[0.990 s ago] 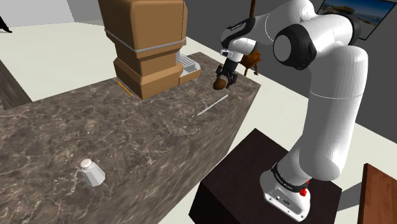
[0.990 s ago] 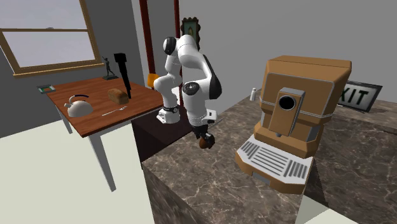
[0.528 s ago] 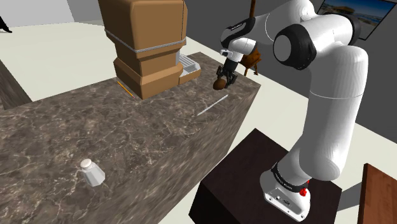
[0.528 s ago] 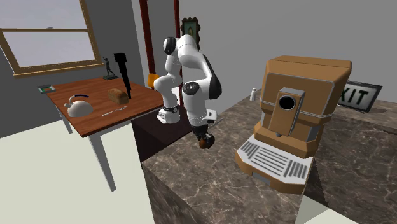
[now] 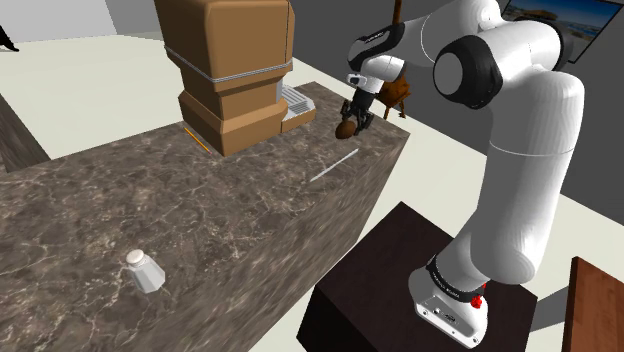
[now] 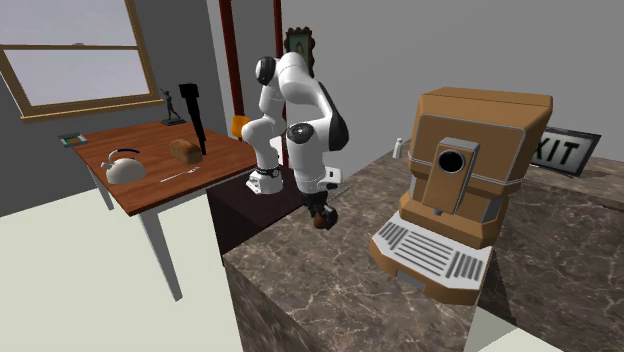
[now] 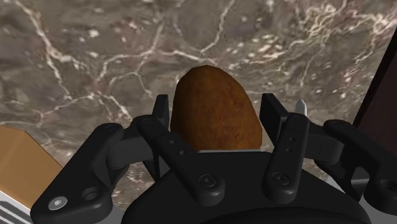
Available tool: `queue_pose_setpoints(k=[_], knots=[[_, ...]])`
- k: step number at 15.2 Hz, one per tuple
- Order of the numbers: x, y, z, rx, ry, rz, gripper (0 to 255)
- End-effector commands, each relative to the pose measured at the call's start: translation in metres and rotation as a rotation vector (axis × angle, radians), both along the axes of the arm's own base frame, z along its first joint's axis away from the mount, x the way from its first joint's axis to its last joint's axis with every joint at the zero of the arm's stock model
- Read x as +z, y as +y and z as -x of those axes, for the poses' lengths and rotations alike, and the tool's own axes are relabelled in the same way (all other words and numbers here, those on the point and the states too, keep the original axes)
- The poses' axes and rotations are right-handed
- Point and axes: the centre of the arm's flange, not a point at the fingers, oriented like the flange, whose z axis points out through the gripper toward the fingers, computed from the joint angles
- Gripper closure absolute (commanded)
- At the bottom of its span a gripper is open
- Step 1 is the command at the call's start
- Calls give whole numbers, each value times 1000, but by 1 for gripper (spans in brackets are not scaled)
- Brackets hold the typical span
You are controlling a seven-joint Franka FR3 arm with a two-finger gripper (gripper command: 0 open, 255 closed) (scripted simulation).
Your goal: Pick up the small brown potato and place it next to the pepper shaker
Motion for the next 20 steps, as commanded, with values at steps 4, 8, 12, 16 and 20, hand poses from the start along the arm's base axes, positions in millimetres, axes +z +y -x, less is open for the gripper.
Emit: queue_pose_setpoints(k=[4, 8, 12, 16, 20], knots=[[27, -1, 0, 0, 0, 0, 255], [48, -1, 0, 0, 0, 0, 255], [69, -1, 0, 0, 0, 0, 255], [90, -1, 0, 0, 0, 0, 255], [111, -1, 0, 0, 0, 0, 255]])
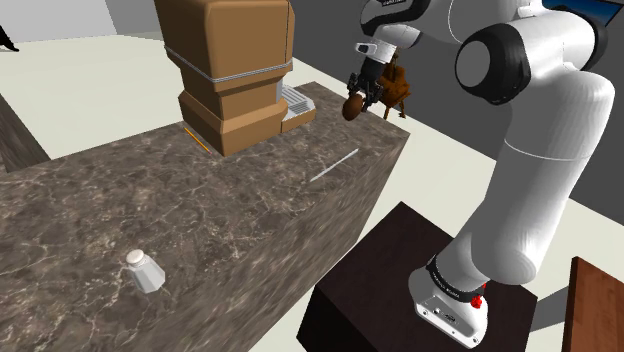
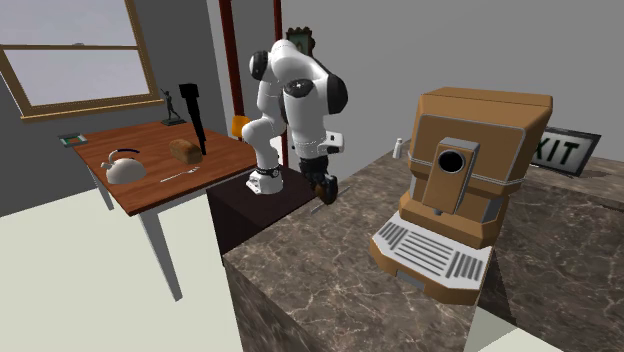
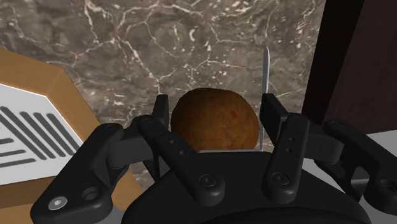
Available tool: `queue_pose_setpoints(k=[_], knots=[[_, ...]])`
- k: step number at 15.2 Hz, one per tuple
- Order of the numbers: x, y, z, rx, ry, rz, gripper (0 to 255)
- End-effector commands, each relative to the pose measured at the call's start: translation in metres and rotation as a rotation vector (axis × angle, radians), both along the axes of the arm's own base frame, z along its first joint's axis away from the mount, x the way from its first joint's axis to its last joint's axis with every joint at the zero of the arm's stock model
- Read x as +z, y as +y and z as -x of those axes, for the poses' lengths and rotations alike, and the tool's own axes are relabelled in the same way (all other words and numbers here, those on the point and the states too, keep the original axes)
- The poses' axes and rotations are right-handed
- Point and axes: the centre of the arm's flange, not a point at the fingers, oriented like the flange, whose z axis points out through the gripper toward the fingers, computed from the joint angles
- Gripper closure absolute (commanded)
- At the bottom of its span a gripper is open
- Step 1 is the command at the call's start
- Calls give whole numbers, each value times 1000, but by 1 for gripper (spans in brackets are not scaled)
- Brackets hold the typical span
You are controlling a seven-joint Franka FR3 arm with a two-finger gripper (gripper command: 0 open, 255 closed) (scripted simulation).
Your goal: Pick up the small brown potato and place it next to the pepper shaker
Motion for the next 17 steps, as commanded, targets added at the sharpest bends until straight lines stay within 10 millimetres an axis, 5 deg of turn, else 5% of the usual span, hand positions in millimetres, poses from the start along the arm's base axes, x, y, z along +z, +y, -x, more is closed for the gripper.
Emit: queue_pose_setpoints(k=[1, 11, 17], knots=[[11, 0, 0, 0, 0, 0, 255], [59, 0, 0, 0, 0, 0, 255], [59, 79, 8, 0, 0, 0, 255]])
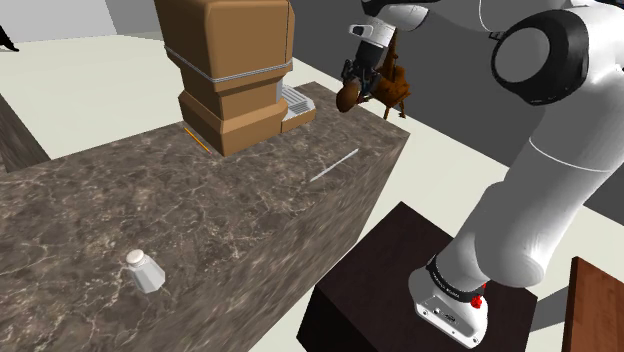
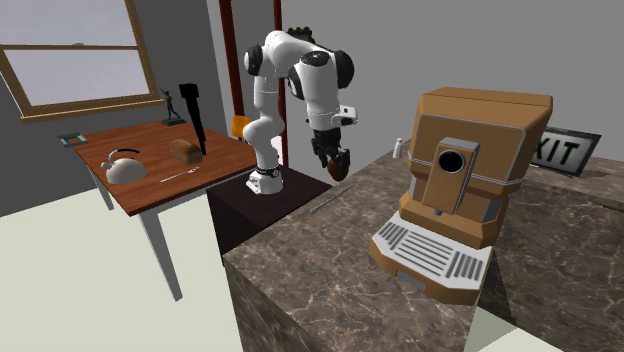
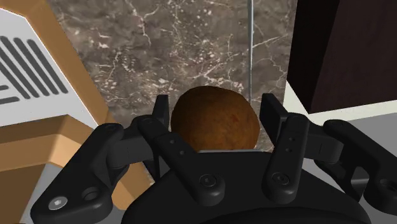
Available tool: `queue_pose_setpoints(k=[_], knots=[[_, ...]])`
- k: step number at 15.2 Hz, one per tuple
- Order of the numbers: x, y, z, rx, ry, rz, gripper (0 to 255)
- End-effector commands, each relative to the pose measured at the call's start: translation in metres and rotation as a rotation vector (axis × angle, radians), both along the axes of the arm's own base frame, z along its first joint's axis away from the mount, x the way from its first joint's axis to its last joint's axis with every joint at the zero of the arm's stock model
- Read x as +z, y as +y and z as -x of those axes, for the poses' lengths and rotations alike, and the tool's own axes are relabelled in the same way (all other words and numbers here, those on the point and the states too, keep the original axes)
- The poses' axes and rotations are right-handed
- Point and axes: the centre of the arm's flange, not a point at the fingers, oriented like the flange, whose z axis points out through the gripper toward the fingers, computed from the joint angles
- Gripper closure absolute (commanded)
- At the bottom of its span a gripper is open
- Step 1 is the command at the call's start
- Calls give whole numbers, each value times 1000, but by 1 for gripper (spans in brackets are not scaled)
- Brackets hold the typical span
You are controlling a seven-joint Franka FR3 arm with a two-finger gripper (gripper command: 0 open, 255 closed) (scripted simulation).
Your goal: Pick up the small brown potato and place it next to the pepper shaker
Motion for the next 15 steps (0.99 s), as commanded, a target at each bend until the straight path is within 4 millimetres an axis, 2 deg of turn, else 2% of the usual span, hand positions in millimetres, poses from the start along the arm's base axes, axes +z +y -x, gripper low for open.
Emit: queue_pose_setpoints(k=[1, 15], knots=[[0, 28, 3, -1, 0, 1, 255], [0, 212, 22, -1, 0, 1, 255]])
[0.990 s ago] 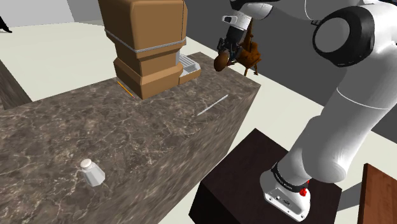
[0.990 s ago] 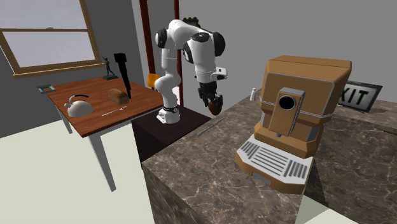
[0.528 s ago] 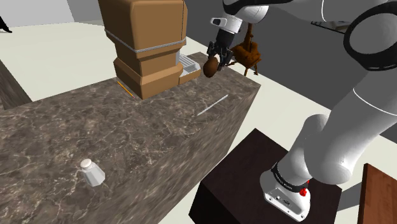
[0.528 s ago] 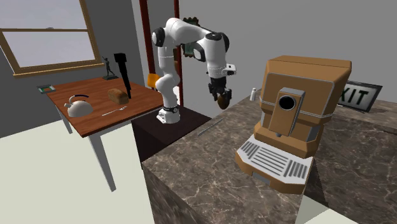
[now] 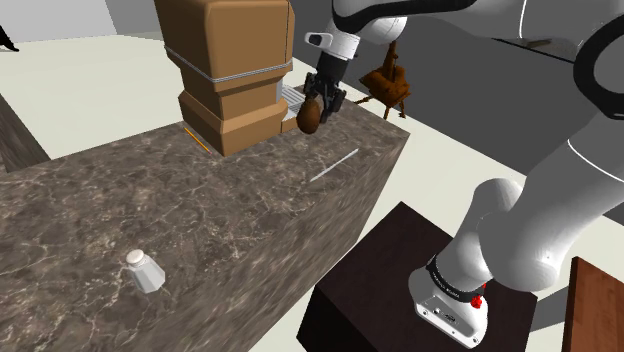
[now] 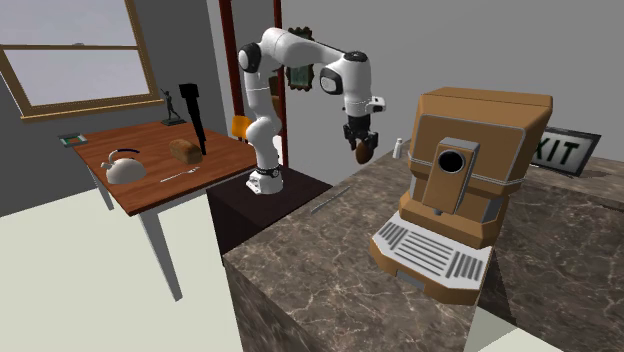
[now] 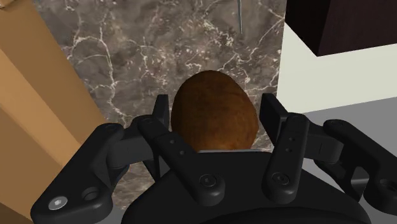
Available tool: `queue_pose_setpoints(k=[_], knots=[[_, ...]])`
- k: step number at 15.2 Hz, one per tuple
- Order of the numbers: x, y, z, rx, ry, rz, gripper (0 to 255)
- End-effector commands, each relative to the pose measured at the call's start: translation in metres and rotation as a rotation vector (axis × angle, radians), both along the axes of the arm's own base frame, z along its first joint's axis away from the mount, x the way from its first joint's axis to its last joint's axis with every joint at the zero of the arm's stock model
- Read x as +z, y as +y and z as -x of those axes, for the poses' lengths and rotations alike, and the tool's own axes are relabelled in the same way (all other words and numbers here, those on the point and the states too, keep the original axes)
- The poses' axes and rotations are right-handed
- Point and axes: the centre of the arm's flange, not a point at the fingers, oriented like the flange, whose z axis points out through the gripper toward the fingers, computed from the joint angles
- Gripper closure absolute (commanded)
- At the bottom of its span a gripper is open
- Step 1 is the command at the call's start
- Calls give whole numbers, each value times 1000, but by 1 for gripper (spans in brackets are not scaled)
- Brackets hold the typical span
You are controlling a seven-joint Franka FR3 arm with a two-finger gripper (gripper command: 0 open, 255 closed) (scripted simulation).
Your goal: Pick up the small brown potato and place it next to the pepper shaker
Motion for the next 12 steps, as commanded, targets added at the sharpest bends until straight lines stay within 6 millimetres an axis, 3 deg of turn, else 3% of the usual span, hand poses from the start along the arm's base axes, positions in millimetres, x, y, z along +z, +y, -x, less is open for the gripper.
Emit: queue_pose_setpoints(k=[1, 12], knots=[[1, 25, 5, -2, 0, 0, 255], [1, 170, 20, -2, 0, 0, 255]])
